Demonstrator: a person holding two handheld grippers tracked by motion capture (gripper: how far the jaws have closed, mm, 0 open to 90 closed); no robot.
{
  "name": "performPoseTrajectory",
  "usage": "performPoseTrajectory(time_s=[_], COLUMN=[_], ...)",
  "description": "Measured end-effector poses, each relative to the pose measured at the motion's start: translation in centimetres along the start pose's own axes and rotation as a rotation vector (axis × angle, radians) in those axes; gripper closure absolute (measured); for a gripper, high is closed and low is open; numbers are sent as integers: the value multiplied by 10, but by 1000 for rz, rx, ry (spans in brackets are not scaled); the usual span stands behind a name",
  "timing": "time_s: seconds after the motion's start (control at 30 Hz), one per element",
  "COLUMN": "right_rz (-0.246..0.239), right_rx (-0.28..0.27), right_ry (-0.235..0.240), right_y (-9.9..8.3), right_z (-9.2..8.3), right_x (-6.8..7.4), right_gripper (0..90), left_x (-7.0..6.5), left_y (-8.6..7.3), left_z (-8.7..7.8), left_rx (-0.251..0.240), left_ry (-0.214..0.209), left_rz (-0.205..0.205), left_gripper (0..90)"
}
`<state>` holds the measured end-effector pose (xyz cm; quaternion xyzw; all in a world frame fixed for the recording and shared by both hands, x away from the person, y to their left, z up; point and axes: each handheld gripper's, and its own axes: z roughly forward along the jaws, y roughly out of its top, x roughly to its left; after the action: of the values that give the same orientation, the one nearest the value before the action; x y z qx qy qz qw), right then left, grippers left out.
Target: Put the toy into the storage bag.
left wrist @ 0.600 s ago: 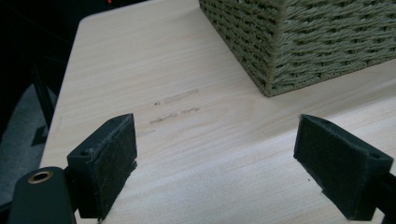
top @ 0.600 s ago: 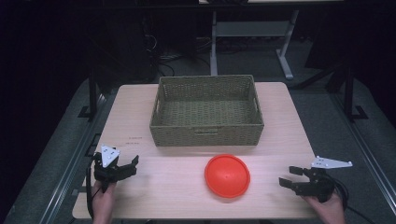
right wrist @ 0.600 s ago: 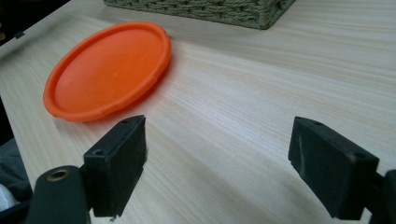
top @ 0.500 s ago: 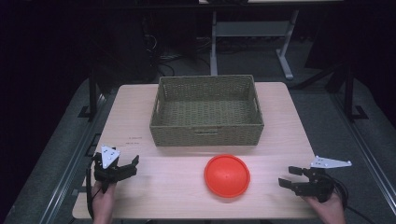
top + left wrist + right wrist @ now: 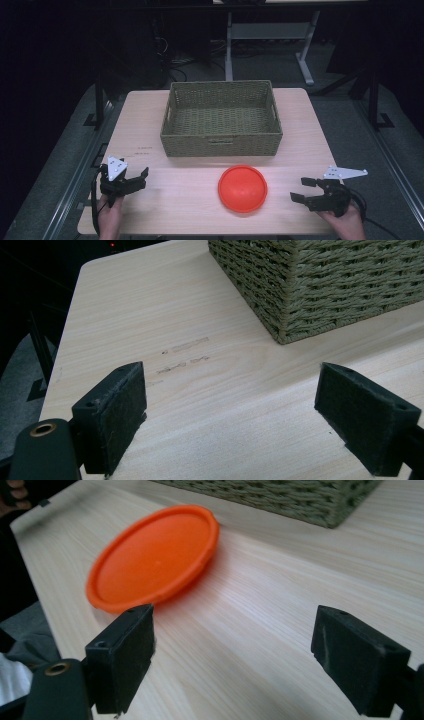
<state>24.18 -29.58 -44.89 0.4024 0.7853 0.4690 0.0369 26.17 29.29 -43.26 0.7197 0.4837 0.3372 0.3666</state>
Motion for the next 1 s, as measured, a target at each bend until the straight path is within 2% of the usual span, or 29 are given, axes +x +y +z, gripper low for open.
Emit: performPoseTrajectory(time_s=[0.17, 0.43, 0.63, 0.87, 1.0], right_rz=[-20, -24, -34, -60, -62], right_rx=[8, 45, 62, 133, 152], right_ry=[21, 29, 45, 50, 61], right_y=[10, 21, 37, 59, 64], right_z=[3, 13, 21, 38, 44], right_x=[8, 9, 11, 15, 15], right_gripper=[169, 165, 165, 165, 166], left_x=[0, -2, -3, -2, -2], left_y=[0, 1, 1, 1, 1], left_z=[-1, -1, -1, -1, -1], left_rx=[-7, -10, -6, -7, -11], left_ry=[1, -4, -7, -6, -10], left_rz=[1, 9, 30, 27, 31], left_gripper=[128, 127, 128, 128, 128])
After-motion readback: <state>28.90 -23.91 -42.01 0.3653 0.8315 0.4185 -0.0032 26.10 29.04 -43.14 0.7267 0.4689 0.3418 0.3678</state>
